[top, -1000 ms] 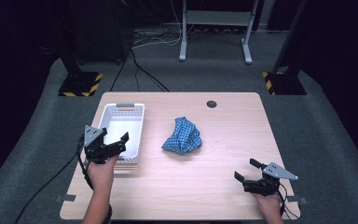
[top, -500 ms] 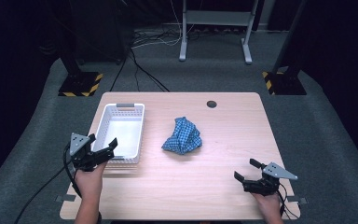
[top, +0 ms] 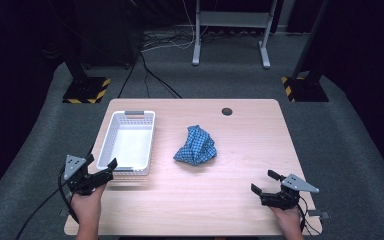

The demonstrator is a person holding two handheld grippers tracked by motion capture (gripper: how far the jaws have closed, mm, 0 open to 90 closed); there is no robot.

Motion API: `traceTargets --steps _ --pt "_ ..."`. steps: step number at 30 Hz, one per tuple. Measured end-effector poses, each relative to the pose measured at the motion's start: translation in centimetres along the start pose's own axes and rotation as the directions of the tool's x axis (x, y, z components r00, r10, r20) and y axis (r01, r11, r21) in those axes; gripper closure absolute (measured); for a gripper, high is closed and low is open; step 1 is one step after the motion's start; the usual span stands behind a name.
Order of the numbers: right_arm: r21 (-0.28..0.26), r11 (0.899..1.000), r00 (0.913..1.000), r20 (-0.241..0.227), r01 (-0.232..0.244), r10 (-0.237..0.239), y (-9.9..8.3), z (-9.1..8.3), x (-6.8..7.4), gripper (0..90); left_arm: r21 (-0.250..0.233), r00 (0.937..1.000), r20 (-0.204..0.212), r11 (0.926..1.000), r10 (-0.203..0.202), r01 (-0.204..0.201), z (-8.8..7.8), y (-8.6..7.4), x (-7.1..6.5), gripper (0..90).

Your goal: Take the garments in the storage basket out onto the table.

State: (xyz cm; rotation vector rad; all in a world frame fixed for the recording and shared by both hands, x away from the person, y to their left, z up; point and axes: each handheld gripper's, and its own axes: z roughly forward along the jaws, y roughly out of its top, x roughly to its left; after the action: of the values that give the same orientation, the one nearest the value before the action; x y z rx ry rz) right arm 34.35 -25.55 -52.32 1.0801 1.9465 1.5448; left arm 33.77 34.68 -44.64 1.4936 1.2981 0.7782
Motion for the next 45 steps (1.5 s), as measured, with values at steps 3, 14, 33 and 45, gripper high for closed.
traceTargets --steps 3,14,33,45 --pt "0.001 1.0 1.0 0.0 0.0 0.0 0.0 0.0 0.0 6.6 -0.005 0.9999 -0.009 1.0 0.006 -0.006 -0.2 -0.6 0.1 9.9" --pt "0.002 1.0 1.0 0.0 0.003 -0.003 0.0 0.0 0.0 6.6 0.027 0.9994 -0.033 0.9996 0.006 -0.005 -0.4 -3.1 0.4 9.9" --pt "0.0 1.0 1.0 -0.002 0.004 -0.004 0.0 0.0 0.0 6.6 0.086 0.9991 -0.042 0.9963 -0.002 0.005 0.9 -6.2 -0.5 10.1" --pt "-0.001 1.0 1.0 -0.003 0.004 -0.004 0.0 0.0 0.0 6.6 0.101 0.9994 -0.035 0.9949 0.006 -0.003 1.3 -7.0 -0.8 10.2"
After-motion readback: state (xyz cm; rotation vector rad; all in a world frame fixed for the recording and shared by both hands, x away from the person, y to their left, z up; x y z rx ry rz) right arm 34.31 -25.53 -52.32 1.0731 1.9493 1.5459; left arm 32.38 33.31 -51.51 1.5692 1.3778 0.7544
